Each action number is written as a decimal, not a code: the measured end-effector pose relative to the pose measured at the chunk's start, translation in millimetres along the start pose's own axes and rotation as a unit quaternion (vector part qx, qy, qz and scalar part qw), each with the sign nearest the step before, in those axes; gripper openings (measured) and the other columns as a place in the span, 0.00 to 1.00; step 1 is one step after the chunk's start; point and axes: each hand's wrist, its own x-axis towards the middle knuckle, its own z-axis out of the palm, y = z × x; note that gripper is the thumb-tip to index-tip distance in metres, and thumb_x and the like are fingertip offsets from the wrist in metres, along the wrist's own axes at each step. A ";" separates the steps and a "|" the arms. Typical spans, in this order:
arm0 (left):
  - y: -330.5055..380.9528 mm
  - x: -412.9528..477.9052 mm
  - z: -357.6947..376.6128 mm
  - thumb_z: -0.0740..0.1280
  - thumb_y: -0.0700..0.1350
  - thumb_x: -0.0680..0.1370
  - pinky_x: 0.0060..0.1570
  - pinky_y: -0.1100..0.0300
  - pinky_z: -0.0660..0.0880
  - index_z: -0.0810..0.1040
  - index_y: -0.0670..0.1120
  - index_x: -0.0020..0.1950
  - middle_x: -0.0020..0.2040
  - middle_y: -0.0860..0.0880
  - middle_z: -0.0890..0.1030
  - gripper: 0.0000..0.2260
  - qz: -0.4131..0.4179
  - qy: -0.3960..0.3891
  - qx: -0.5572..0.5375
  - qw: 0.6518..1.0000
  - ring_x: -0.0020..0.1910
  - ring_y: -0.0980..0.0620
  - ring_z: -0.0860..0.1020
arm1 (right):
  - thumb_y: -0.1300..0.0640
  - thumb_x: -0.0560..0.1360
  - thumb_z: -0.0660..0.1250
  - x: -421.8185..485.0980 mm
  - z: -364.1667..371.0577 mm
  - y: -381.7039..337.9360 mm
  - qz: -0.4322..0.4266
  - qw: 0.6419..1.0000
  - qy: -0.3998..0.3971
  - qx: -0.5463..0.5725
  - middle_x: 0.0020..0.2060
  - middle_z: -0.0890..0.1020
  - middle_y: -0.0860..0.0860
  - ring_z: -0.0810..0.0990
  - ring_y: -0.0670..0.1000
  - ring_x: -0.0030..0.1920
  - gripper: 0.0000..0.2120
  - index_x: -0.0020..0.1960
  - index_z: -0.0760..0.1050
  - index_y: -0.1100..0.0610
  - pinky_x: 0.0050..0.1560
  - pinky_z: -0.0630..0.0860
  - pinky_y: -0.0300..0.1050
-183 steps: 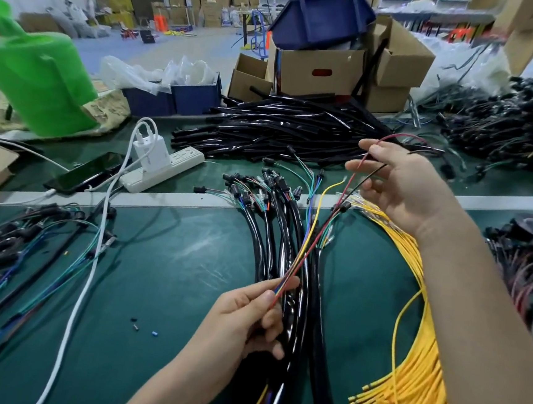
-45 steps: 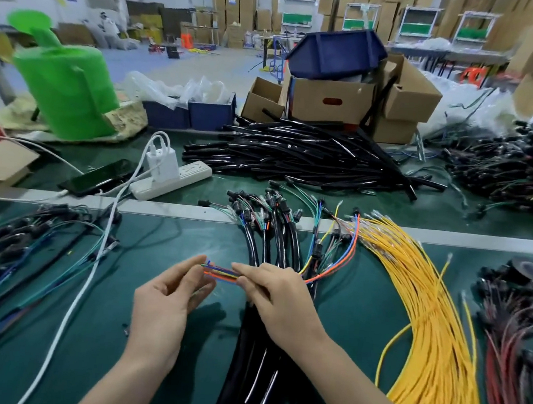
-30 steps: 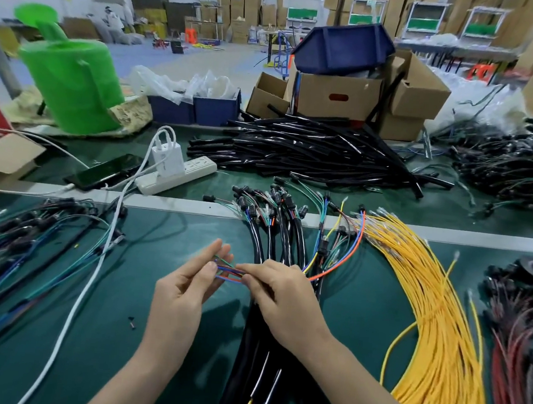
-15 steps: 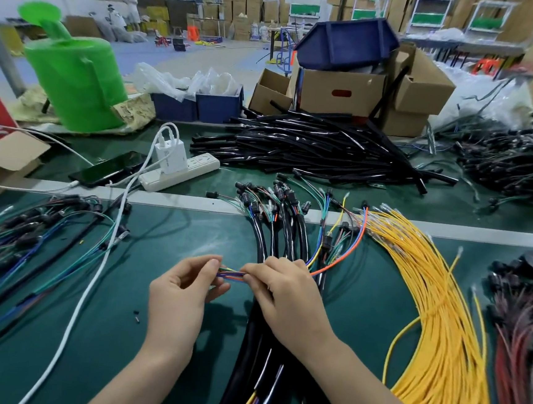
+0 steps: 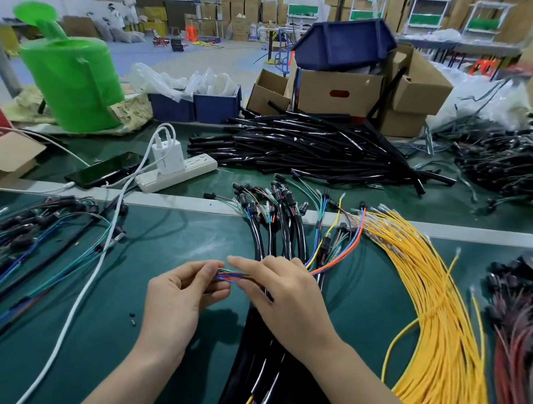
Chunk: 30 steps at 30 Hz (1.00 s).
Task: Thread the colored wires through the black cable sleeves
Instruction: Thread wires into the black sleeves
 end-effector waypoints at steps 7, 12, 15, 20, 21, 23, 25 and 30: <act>0.3 -1.2 -1.8 0.66 0.37 0.76 0.34 0.67 0.78 0.83 0.40 0.43 0.35 0.43 0.84 0.07 -0.007 -0.030 0.015 0.999 0.33 0.52 0.83 | 0.56 0.72 0.71 -2.7 9.3 3.0 -0.031 0.996 0.085 -0.023 0.33 0.80 0.49 0.78 0.52 0.33 0.05 0.46 0.84 0.54 0.33 0.73 0.46; 3.1 -4.3 -3.6 0.67 0.41 0.74 0.42 0.67 0.78 0.83 0.43 0.49 0.40 0.44 0.85 0.07 0.045 -0.061 0.038 0.996 0.41 0.51 0.84 | 0.53 0.75 0.67 -2.3 8.2 0.1 -0.009 0.993 0.119 0.013 0.32 0.80 0.49 0.78 0.51 0.33 0.08 0.43 0.84 0.56 0.32 0.74 0.46; 0.4 -5.6 -2.9 0.67 0.41 0.73 0.43 0.68 0.78 0.82 0.43 0.52 0.42 0.47 0.86 0.10 0.044 -0.072 0.043 0.995 0.43 0.52 0.84 | 0.53 0.76 0.65 -2.2 6.9 -0.7 -0.014 0.994 0.109 0.016 0.32 0.80 0.50 0.77 0.52 0.32 0.11 0.42 0.83 0.57 0.32 0.74 0.47; 0.9 -9.7 1.6 0.66 0.42 0.72 0.43 0.68 0.78 0.82 0.46 0.51 0.42 0.47 0.86 0.10 0.059 -0.085 0.020 0.994 0.44 0.52 0.84 | 0.59 0.74 0.70 -2.5 7.0 -1.9 -0.016 0.994 0.110 0.024 0.32 0.79 0.51 0.76 0.52 0.33 0.04 0.43 0.82 0.60 0.34 0.74 0.45; 1.9 -9.8 1.9 0.66 0.42 0.72 0.43 0.68 0.78 0.82 0.45 0.51 0.43 0.47 0.86 0.10 0.063 -0.088 0.017 0.994 0.44 0.52 0.84 | 0.59 0.74 0.70 -2.3 7.2 -2.0 -0.012 0.993 0.115 0.032 0.33 0.79 0.51 0.76 0.52 0.33 0.04 0.43 0.82 0.60 0.34 0.74 0.46; 4.5 -9.0 1.7 0.65 0.41 0.72 0.42 0.68 0.78 0.82 0.43 0.50 0.42 0.45 0.85 0.10 0.061 -0.089 -0.004 0.994 0.42 0.52 0.84 | 0.60 0.75 0.69 -2.3 8.1 -2.9 -0.007 0.991 0.122 0.049 0.33 0.79 0.52 0.76 0.53 0.33 0.06 0.42 0.81 0.61 0.35 0.75 0.48; 6.4 -6.0 -1.0 0.64 0.37 0.74 0.41 0.67 0.79 0.82 0.41 0.49 0.40 0.43 0.85 0.08 0.047 -0.088 -0.005 0.995 0.40 0.51 0.84 | 0.60 0.76 0.68 -2.9 9.8 -4.1 -0.008 0.991 0.123 0.056 0.33 0.79 0.52 0.76 0.54 0.33 0.07 0.42 0.80 0.61 0.35 0.75 0.49; 31.8 43.8 1.9 0.63 0.35 0.77 0.39 0.65 0.79 0.81 0.40 0.52 0.41 0.44 0.85 0.08 0.031 -0.209 0.176 0.961 0.40 0.48 0.84 | 0.61 0.73 0.69 -5.9 11.4 2.3 0.069 0.988 0.115 0.073 0.36 0.81 0.51 0.79 0.55 0.37 0.02 0.42 0.80 0.59 0.38 0.76 0.51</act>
